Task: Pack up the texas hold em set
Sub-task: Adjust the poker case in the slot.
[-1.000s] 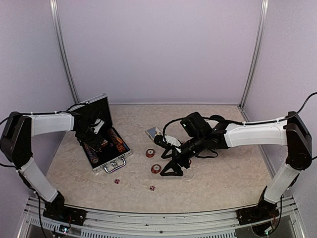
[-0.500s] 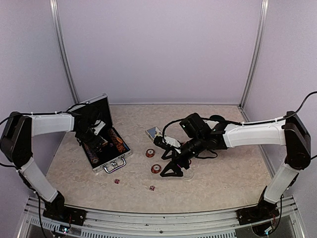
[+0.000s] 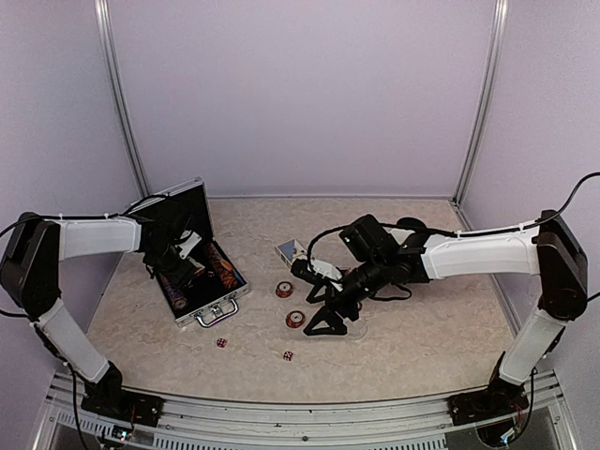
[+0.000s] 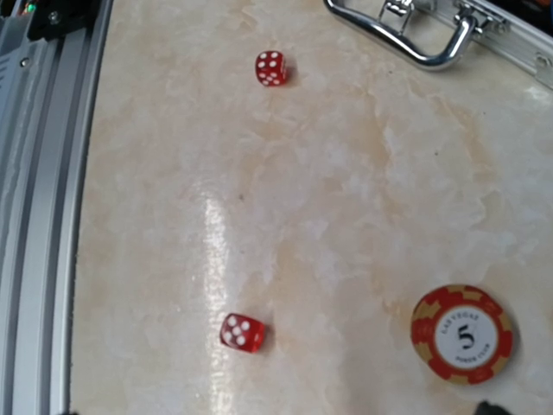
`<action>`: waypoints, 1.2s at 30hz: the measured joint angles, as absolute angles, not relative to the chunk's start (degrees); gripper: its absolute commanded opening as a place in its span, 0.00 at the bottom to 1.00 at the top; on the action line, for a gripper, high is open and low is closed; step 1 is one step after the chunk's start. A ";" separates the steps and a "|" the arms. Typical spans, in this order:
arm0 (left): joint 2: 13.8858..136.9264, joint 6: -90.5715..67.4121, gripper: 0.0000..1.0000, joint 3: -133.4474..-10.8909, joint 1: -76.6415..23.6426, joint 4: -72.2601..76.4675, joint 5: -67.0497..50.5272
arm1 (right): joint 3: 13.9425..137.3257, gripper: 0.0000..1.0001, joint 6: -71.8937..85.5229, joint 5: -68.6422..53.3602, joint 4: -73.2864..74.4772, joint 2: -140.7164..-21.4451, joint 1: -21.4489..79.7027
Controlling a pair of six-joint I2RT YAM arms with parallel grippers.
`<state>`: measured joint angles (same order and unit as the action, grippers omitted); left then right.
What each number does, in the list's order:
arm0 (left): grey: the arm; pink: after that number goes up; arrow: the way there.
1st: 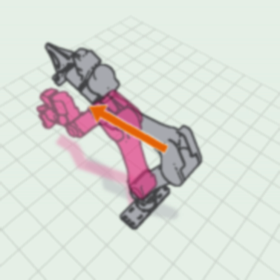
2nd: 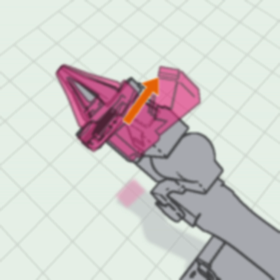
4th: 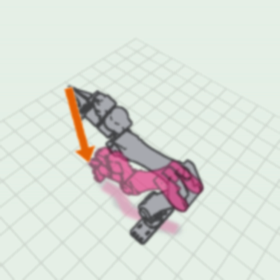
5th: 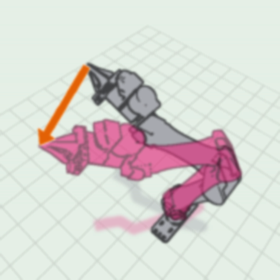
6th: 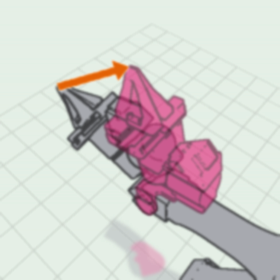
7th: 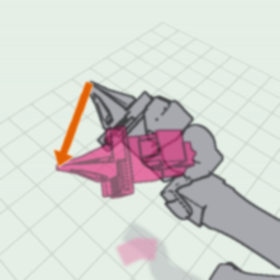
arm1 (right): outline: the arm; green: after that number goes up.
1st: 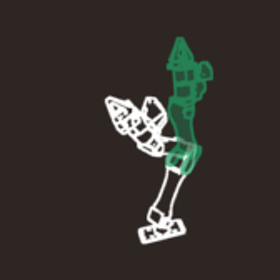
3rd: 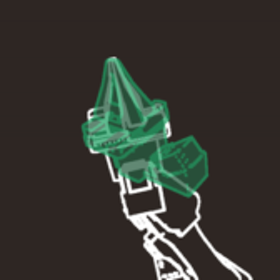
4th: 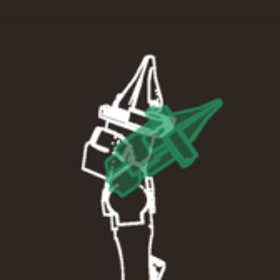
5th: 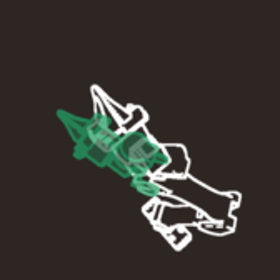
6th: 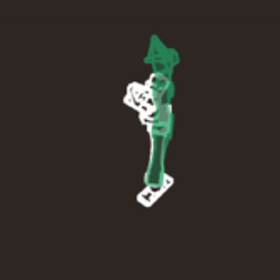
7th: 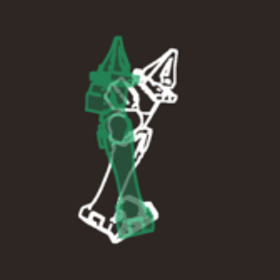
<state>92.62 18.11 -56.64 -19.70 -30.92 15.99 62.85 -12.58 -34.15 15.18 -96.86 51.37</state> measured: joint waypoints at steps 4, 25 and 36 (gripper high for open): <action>92.62 18.41 0.65 -56.64 -19.77 -30.87 16.78 | 62.85 0.99 -12.58 -34.00 15.25 -96.88 51.37; 93.41 27.53 0.63 -56.62 -21.26 -27.64 19.14 | 63.22 0.99 -12.58 -33.41 16.01 -98.13 51.64; 95.33 32.49 0.66 -56.62 -20.62 -24.43 16.67 | 63.26 0.99 -12.60 -33.32 16.25 -98.48 51.68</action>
